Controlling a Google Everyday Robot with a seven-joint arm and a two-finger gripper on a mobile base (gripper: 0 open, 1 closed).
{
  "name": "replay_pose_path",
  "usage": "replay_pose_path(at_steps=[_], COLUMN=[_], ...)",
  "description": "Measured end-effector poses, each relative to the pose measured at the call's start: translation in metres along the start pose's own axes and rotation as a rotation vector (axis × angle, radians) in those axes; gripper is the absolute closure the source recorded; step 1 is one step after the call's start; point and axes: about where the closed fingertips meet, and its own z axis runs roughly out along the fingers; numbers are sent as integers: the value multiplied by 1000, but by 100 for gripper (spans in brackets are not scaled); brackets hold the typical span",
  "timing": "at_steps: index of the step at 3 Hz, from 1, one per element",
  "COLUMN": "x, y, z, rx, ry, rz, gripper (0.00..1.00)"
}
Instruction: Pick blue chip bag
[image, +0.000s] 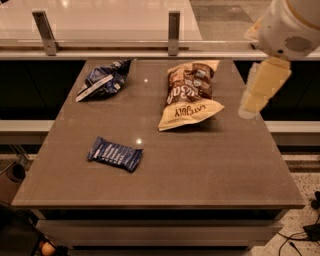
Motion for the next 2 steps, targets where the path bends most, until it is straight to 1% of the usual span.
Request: replay_pose_path(at_steps=[1, 2], x=[-56, -106], y=[-34, -51], z=[22, 43], rx=[48, 71], ry=[-32, -63], rz=[-12, 2], gripper=[0, 0])
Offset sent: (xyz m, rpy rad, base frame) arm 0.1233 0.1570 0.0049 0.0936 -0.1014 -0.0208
